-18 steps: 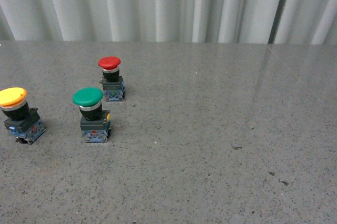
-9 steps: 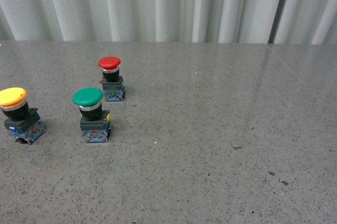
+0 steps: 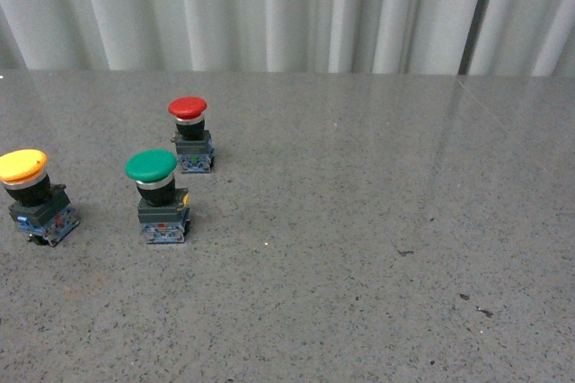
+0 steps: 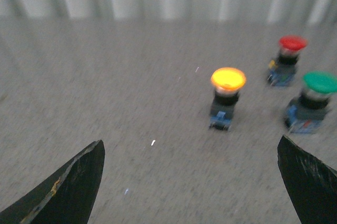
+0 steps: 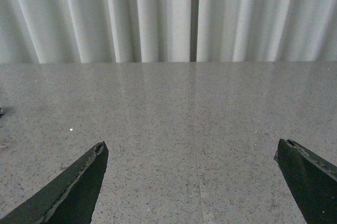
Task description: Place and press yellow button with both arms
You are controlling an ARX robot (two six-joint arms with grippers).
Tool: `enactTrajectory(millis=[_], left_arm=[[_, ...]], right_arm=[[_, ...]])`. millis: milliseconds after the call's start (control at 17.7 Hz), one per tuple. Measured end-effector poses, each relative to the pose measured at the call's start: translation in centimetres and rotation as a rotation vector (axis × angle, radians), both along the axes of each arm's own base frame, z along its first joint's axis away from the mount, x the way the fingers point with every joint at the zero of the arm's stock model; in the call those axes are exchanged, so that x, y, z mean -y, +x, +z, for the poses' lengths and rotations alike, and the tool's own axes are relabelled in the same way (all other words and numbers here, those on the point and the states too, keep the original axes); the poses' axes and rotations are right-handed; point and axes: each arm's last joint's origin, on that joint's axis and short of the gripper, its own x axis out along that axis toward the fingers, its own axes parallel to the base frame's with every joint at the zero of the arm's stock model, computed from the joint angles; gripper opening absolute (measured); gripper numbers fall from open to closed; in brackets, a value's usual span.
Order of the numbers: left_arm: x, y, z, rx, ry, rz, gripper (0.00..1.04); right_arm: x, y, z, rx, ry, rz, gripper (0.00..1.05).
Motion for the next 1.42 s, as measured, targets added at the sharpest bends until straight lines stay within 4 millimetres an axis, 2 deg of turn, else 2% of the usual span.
enactTrajectory(millis=[57, 113, 170, 226, 283, 396, 453, 509, 623, 736, 849, 1019, 1245, 1302, 1415], left_arm=[[-0.3, 0.3, 1.0, 0.011, 0.02, 0.045, 0.98], [-0.7, 0.8, 2.9, 0.061, 0.03, 0.087, 0.98], [-1.3, 1.7, 6.3, 0.172, 0.043, 0.093, 0.98], [-1.4, 2.4, 7.7, 0.214, 0.06, 0.082, 0.98], [-1.6, 3.5, 8.7, 0.227, 0.071, 0.063, 0.98], [-2.1, 7.2, 9.1, 0.171, 0.08, -0.012, 0.98], [-2.4, 10.1, 8.7, 0.118, 0.075, -0.042, 0.98], [-2.5, 12.2, 7.9, 0.044, 0.06, -0.076, 0.98], [-2.1, 14.9, 6.6, -0.05, 0.042, -0.154, 0.98], [-0.8, 18.0, 4.7, -0.175, 0.015, -0.26, 0.98], [0.3, 19.5, 2.8, -0.264, -0.005, -0.311, 0.98], [1.4, 20.5, 0.1, -0.36, -0.018, -0.32, 0.98], [2.4, 19.7, -0.9, -0.381, 0.029, -0.324, 0.98], [2.4, 19.1, -1.5, -0.399, 0.05, -0.312, 0.86], [2.1, 18.5, -1.3, -0.389, 0.084, -0.289, 0.65]], right_arm=[[0.0, 0.0, 0.0, 0.001, 0.0, 0.002, 0.98], [0.0, 0.0, 0.0, 0.001, 0.0, 0.0, 0.98], [0.0, 0.0, 0.0, 0.0, 0.0, 0.001, 0.98], [0.0, 0.0, 0.0, 0.0, 0.0, 0.001, 0.98], [0.0, 0.0, 0.0, 0.001, 0.0, 0.001, 0.98], [0.0, 0.0, 0.0, 0.0, 0.0, 0.001, 0.98], [0.0, 0.0, 0.0, 0.0, 0.0, 0.001, 0.98], [0.0, 0.0, 0.0, 0.001, 0.0, 0.001, 0.98], [0.0, 0.0, 0.0, 0.0, 0.0, 0.001, 0.98], [0.0, 0.0, 0.0, 0.0, 0.0, 0.001, 0.98], [0.0, 0.0, 0.0, 0.0, 0.0, 0.001, 0.98], [0.0, 0.0, 0.0, 0.0, 0.0, 0.001, 0.98], [0.0, 0.0, 0.0, 0.0, 0.0, 0.001, 0.98], [0.0, 0.0, 0.0, 0.0, 0.0, 0.001, 0.98], [0.0, 0.0, 0.0, 0.001, 0.0, 0.001, 0.98]])
